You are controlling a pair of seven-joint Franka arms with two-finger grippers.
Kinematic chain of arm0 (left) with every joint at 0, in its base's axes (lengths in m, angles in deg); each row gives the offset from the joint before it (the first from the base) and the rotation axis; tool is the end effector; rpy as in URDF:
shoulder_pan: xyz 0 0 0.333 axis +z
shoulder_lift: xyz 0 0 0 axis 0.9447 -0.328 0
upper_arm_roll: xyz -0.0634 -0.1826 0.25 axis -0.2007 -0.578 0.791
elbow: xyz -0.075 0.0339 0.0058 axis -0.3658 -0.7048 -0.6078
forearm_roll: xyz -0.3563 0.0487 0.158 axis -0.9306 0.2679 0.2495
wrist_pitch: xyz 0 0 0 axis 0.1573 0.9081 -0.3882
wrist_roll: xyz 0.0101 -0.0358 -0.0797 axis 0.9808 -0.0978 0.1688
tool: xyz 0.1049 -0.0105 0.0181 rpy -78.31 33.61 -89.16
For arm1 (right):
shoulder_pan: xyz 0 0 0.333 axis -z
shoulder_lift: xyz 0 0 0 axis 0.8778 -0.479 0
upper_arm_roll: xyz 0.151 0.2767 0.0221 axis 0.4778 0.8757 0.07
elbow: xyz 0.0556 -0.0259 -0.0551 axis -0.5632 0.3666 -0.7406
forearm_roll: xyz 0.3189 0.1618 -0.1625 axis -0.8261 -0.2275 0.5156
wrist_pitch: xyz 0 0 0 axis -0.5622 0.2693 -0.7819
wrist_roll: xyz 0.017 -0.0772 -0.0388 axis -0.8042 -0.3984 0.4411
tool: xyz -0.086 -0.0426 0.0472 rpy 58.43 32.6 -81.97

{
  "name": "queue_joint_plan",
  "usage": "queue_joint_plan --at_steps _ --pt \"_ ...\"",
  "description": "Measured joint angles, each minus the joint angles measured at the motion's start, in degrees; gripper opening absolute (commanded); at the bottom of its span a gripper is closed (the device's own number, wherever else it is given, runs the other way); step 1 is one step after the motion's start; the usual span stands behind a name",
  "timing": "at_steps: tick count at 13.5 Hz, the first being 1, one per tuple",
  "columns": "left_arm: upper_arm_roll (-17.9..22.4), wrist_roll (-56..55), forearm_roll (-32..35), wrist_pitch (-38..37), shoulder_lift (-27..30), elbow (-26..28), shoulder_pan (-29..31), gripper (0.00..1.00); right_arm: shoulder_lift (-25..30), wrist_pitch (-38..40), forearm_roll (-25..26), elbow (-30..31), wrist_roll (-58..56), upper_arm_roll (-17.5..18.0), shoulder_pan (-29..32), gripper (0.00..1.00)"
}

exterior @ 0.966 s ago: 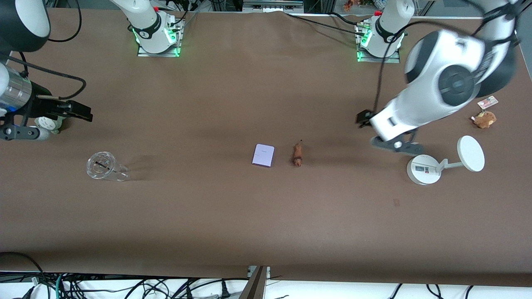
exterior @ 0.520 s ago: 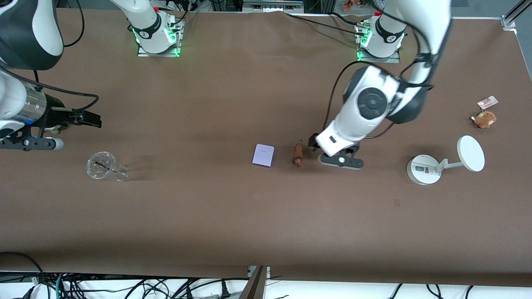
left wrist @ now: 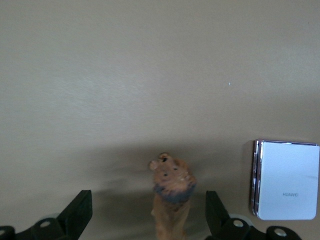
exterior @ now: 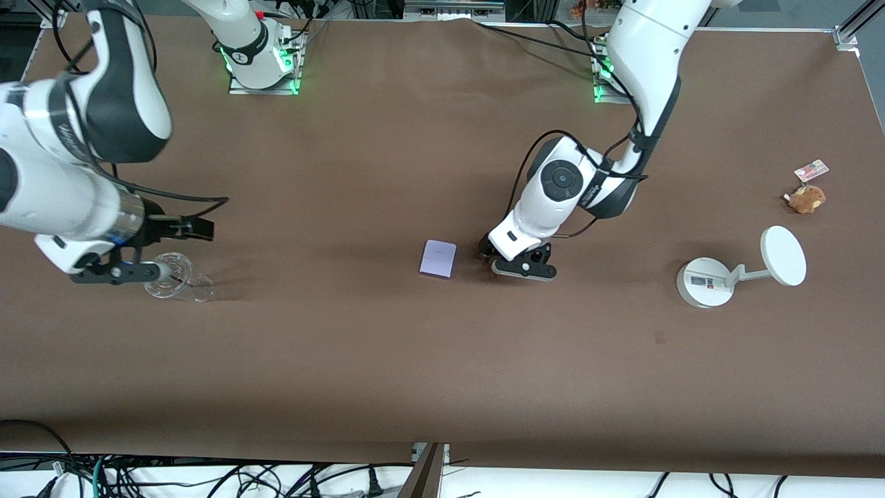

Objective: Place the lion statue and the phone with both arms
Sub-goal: 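Grasp the lion statue with the left gripper while the right gripper nears the phone, then lift the lion with the left gripper while the right gripper grasps the phone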

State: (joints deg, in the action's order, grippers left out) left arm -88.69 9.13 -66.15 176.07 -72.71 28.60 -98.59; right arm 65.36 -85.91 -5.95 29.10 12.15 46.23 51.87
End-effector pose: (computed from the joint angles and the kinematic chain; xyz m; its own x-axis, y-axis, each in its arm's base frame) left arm 0.5585 -0.3555 0.2120 0.9902 -0.0832 0.1118 -0.0996 -0.9836 0.1501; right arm 0.6441 0.0906 0.4549 0.9861 0.0537 -0.1572 0.0583 -0.9980 0.0251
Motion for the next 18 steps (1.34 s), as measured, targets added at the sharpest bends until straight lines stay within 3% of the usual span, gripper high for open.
queue_joint_plan --at_steps 1,2,3,5,6,7,11,14,18 --pt "0.0 -0.13 0.0 1.43 -0.77 -0.01 -0.3 1.0 -0.89 -1.19 0.0 -0.01 0.38 0.03 -0.86 1.0" --pt "0.0 -0.15 0.0 2.3 -1.4 -0.01 -0.46 0.9 -1.74 -2.3 0.0 -0.01 1.65 0.06 -1.68 1.0" --pt "0.01 -0.15 0.0 2.76 -1.79 -0.01 -0.65 0.64 -2.53 -3.42 0.0 -0.01 2.97 0.08 -2.37 1.0" --pt "0.04 -0.16 0.0 3.1 -1.97 -0.02 -0.95 0.27 -4.23 -5.35 0.0 -0.02 4.61 0.11 -3.54 1.0" --pt "0.04 -0.17 0.0 3.15 -1.97 -0.08 -1.03 0.12 -5.08 -6.26 -0.11 -0.02 5.15 0.12 -4.05 1.0" --pt "0.04 -0.17 0.0 3.17 -1.97 -0.16 -1.07 0.06 -5.98 -7.33 -0.29 -0.01 6.09 0.14 -4.59 1.0" --pt "0.24 -0.16 0.0 1.68 -0.63 -0.88 -1.04 0.02 -9.23 -11.14 -0.44 -0.02 11.15 0.2 -7.22 1.0" --pt "1.85 -0.23 0.01 -10.63 4.65 -2.1 0.55 0.02 -11.4 -14.03 -0.57 -0.04 17.54 0.32 -10.61 1.0" --pt "2.69 7.29 2.79 -18.63 9.15 -2.59 11.3 0.02 -14.63 -21.14 -1.8 -0.04 31.63 0.56 -17.43 1.0"
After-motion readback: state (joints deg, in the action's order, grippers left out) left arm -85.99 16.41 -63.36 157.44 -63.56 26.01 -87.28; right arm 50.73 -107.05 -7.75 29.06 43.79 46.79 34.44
